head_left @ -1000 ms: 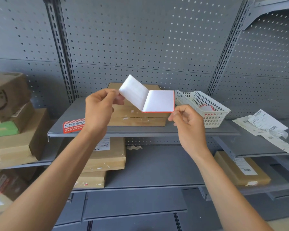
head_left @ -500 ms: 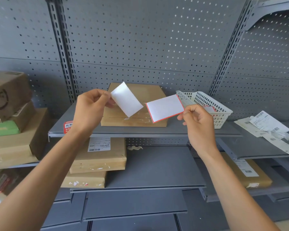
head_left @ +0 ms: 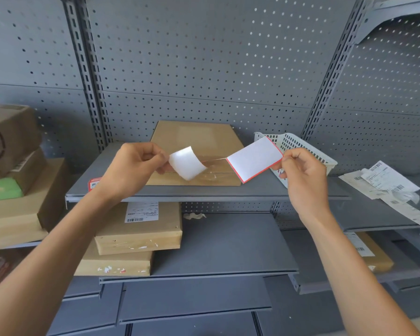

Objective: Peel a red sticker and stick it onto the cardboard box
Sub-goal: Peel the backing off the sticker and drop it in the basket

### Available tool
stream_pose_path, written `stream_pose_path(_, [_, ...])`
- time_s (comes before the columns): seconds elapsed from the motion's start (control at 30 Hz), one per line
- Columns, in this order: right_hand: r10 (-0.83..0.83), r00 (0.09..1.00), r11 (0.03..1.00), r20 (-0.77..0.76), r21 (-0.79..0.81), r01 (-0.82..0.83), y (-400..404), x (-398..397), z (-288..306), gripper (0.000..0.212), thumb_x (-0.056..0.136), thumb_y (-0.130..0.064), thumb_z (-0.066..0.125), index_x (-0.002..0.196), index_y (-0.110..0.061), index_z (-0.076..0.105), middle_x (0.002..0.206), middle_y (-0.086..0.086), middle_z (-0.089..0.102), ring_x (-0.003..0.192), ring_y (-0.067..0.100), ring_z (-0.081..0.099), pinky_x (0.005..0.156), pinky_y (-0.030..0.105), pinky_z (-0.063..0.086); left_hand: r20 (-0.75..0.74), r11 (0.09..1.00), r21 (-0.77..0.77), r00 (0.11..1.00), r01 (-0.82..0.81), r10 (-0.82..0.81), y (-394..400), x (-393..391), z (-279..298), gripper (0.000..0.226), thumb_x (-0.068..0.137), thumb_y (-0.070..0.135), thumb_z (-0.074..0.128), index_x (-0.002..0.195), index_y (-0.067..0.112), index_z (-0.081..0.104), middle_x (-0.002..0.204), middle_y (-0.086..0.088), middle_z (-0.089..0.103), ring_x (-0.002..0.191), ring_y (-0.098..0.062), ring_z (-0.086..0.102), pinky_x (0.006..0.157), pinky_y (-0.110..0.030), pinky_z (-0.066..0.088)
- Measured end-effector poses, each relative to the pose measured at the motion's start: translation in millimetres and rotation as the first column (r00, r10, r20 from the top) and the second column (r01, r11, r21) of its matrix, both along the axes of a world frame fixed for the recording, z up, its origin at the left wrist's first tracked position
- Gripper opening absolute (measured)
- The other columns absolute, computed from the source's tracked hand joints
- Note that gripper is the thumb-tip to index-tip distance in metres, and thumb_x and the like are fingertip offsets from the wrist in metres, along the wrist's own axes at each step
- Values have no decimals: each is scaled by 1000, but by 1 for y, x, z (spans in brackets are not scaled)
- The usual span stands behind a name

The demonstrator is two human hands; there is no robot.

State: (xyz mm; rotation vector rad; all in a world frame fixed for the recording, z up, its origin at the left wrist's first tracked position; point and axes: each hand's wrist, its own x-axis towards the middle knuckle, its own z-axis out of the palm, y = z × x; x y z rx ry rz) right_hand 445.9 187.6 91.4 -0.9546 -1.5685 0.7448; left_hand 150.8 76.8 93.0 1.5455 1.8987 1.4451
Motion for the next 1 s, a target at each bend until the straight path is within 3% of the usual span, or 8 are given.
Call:
stream_pose_path(0.17, [-16, 999, 1000, -33, 6, 16, 4, 8, 9, 27, 99, -2, 49, 81, -18, 60, 75, -12, 70, 67, -8, 64, 66, 13, 48, -63, 999, -6, 997, 45, -45, -3, -1, 3, 23, 102, 14, 60, 87, 3, 73, 76, -10, 73, 49, 1, 57, 49, -5, 40])
stream_pose_path(0.37, [-56, 997, 998, -60, 11, 56, 11, 17, 11, 16, 96, -4, 50, 89, -11, 63, 80, 1, 71, 71, -1, 63, 71, 23, 49, -93, 995, -61, 992, 84, -90, -6, -5, 5, 18, 99, 10, 64, 85, 8, 75, 69, -1, 72, 61, -2, 63, 52, -5, 42])
stream_pose_path(0.5, [-84, 994, 996, -70, 18, 85, 17, 27, 15, 17, 94, -4, 51, 87, -13, 63, 80, 3, 72, 70, -1, 63, 68, 17, 50, -142, 988, -114, 982, 107, -123, -7, -8, 3, 18, 98, 13, 66, 84, 16, 77, 78, 6, 76, 72, -8, 69, 68, -13, 51])
stream_pose_path(0.63, [-149, 986, 988, -77, 37, 152, 31, 50, 27, 16, 92, -5, 52, 90, -14, 66, 80, 4, 70, 75, 7, 64, 72, 24, 51, -106, 992, -76, 989, 98, -106, -7, -6, 4, 19, 99, 9, 64, 84, 10, 76, 72, 8, 75, 63, -2, 65, 55, -6, 44])
stream_pose_path(0.77, [-237, 971, 971, -5, -5, 237, 58, 78, 43, 20, 92, -10, 54, 85, -24, 67, 78, -2, 69, 60, -1, 56, 65, 22, 44, -2, 998, 9, 998, 61, -61, -7, 0, 8, 20, 100, 6, 62, 84, 2, 74, 66, 3, 70, 45, 2, 54, 47, -4, 38])
stream_pose_path(0.87, [-277, 958, 957, 73, -69, 282, 76, 91, 46, 25, 91, -10, 56, 78, -27, 68, 77, -3, 68, 60, 3, 51, 63, 24, 41, 37, 997, 63, 999, 33, -35, -8, 8, 12, 20, 101, 6, 60, 88, -3, 72, 77, -14, 70, 38, 4, 50, 44, -2, 35])
stream_pose_path(1.0, [-245, 953, 941, 178, -192, 278, 96, 97, 39, 15, 92, -10, 60, 85, -7, 73, 77, 3, 66, 61, 14, 45, 60, 28, 38, 55, 996, 94, 998, 7, -12, -4, 15, 13, 20, 100, 5, 60, 85, -1, 72, 77, -14, 70, 45, 3, 55, 50, -3, 38])
